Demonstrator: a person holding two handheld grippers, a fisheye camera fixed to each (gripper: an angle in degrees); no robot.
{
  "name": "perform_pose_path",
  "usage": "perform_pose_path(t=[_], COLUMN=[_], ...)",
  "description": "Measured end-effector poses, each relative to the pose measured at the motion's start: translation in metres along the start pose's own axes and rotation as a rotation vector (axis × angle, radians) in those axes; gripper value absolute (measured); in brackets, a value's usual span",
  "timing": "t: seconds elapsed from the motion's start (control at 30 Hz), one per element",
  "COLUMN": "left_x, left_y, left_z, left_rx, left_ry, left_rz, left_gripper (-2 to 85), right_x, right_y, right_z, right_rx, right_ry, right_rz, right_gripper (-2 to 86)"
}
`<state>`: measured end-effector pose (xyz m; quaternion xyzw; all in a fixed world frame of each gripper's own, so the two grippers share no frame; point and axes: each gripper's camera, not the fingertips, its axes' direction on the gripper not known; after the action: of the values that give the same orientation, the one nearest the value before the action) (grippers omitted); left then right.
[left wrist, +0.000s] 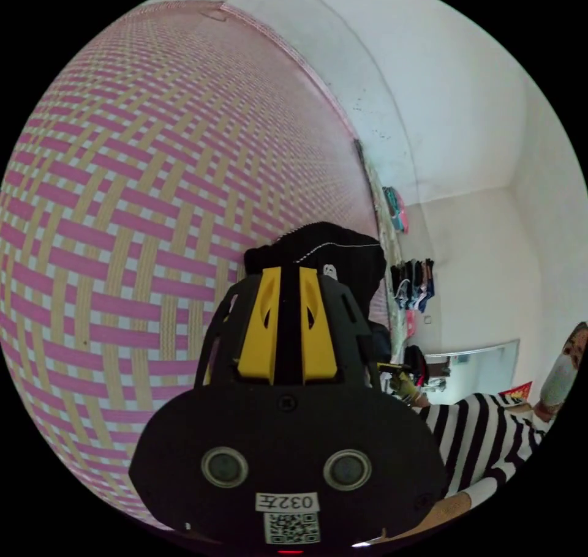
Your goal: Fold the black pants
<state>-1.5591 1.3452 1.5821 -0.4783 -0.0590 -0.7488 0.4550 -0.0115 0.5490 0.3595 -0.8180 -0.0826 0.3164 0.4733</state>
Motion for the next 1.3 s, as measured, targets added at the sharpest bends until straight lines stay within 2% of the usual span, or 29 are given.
perform_pose_path(t=[0.13, 0.23, 0.43, 0.57, 0.67, 0.77, 0.8, 0.83, 0.87, 0.9, 0.93, 1.03, 1.07, 1.13, 1.2, 1.3], left_x=[-0.020, -0.025, -0.022, -0.024, -0.014, 0.038, 0.073, 0.101, 0.107, 0.099, 0.073, 0.004, -0.004, -0.015, -0.004, 0.048], left_y=[-0.002, 0.000, -0.003, -0.009, -0.011, -0.012, -0.011, -0.011, -0.014, -0.027, -0.047, -0.075, -0.077, -0.071, -0.055, -0.006], left_z=[-0.008, -0.007, -0.010, 0.001, -0.002, -0.032, -0.051, -0.067, -0.072, -0.071, -0.060, -0.023, -0.017, -0.024, -0.043, -0.077], left_rx=[-0.033, -0.071, -0.037, -0.115, -0.104, -0.022, 0.014, 0.061, 0.086, 0.105, 0.068, -0.039, -0.074, -0.027, 0.024, 0.191], left_ry=[-0.044, 0.093, 0.255, 0.187, 0.207, 0.311, 0.267, 0.127, 0.050, -0.043, -0.055, 0.000, 0.002, 0.149, 0.076, -0.037], left_rz=[-0.080, -0.060, -0.033, -0.059, -0.037, 0.142, 0.283, 0.388, 0.392, 0.323, 0.178, -0.128, -0.163, -0.229, -0.231, -0.093], left_gripper=[3.9, 2.9, 2.0, 2.1, -0.3, -1.3, -1.5, -1.5, -1.5, -1.4, -1.2, 0.4, 0.8, 2.3, 2.4, 0.1], right_x=[-0.019, -0.028, -0.044, -0.056, -0.068, -0.078, -0.083, -0.087, -0.088, -0.091, -0.092, -0.095, -0.096, -0.105, -0.110, -0.106], right_y=[-0.009, -0.010, -0.011, -0.014, -0.016, -0.014, -0.013, -0.011, -0.010, -0.009, -0.009, -0.010, -0.010, -0.010, -0.007, 0.000], right_z=[-0.009, -0.018, -0.022, -0.018, -0.019, -0.019, -0.018, -0.015, -0.014, -0.010, -0.005, -0.006, -0.008, -0.014, -0.022, -0.033], right_rx=[-0.006, 0.006, -0.008, -0.027, -0.029, -0.047, -0.071, -0.091, -0.102, -0.124, -0.144, -0.120, -0.117, -0.106, -0.080, -0.037], right_ry=[0.000, -0.003, -0.021, -0.027, -0.026, -0.019, 0.000, 0.033, 0.049, 0.068, 0.077, 0.043, 0.043, 0.070, 0.096, 0.096], right_rz=[-0.018, -0.018, -0.020, -0.032, -0.042, -0.048, -0.052, -0.057, -0.056, -0.050, -0.041, -0.019, -0.016, -0.035, -0.045, -0.022], right_gripper=[-0.8, -0.8, -0.8, -0.8, -0.8, -0.8, -0.8, -0.8, -0.7, -0.8, -0.8, 0.0, 0.3, 0.9, 1.2, 1.3])
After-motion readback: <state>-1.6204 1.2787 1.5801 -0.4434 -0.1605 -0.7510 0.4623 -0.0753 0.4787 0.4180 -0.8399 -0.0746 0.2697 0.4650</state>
